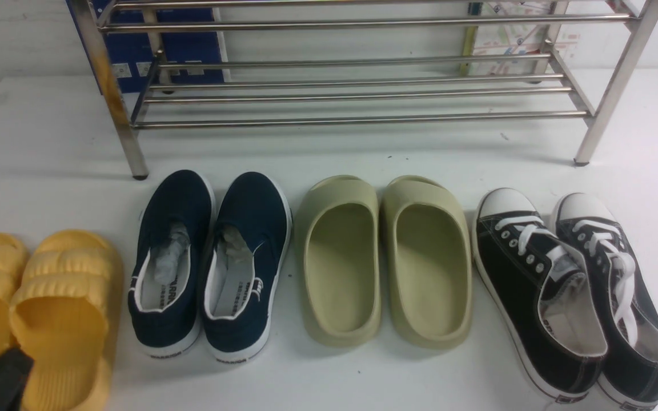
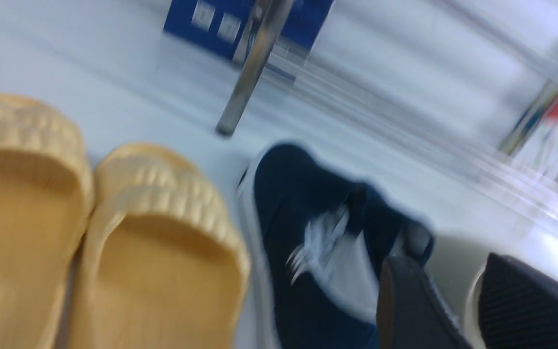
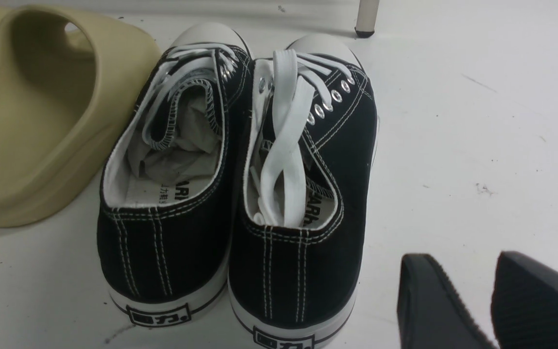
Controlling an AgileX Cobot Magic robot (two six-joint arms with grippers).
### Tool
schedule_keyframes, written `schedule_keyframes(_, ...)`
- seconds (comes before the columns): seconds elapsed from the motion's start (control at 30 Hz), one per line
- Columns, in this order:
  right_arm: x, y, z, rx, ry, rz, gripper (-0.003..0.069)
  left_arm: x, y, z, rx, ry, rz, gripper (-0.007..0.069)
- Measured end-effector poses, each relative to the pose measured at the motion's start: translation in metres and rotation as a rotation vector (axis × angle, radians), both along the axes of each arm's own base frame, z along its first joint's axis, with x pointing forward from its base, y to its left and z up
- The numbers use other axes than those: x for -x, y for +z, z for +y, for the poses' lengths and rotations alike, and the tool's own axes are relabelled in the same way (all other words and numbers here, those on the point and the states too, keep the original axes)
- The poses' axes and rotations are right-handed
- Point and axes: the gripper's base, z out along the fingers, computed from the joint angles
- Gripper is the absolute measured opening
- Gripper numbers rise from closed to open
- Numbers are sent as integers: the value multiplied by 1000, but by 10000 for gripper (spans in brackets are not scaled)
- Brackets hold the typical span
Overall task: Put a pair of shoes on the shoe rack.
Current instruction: Use the left arm to grab the shoe closest to it
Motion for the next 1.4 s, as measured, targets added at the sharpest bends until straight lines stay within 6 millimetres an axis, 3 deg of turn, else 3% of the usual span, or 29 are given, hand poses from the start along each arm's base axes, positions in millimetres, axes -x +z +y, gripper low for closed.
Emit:
schedule_keyframes(0.2,0,0,0,0,0,0,239,12,45,18,173,157,-415,239)
schedule_keyframes(0.33,0,0,0,0,0,0,239,32,103,16,173,129,-571,239)
schedule_keyframes(0.4,0,0,0,0,0,0,239,53,164,11,120,78,-644,239)
schedule_keyframes(0.47,0,0,0,0,0,0,239,63,205,7,71,37,-634,239)
schedule_keyframes(0.5,0,0,0,0,0,0,239,63,209,6,62,33,-630,239)
schedule_keyframes(0.53,0,0,0,0,0,0,239,64,241,1,16,-14,-553,239)
schedule_keyframes(0.57,0,0,0,0,0,0,239,64,244,0,12,-20,-540,239)
schedule_keyframes(0.6,0,0,0,0,0,0,239,57,262,-5,-25,-68,-418,239)
schedule_keyframes(0.67,0,0,0,0,0,0,239,46,269,-9,-50,-104,-302,239)
schedule_keyframes(0.77,0,0,0,0,0,0,239,1,259,-16,-125,-183,97,239)
schedule_keyframes(0.8,0,0,0,0,0,0,239,-1,258,-17,-128,-185,115,239)
schedule_keyframes(0.83,0,0,0,0,0,0,239,-19,248,-18,-139,-201,236,239)
schedule_keyframes(0.87,0,0,0,0,0,0,239,-21,246,-18,-139,-202,248,239)
schedule_keyframes(1.03,0,0,0,0,0,0,239,-71,206,-22,-104,-250,505,239)
schedule_keyframes(1.2,0,0,0,0,0,0,239,-97,185,-28,-96,-298,674,239)
schedule_keyframes(1.4,0,0,0,0,0,0,239,-143,140,-48,-121,-403,960,282)
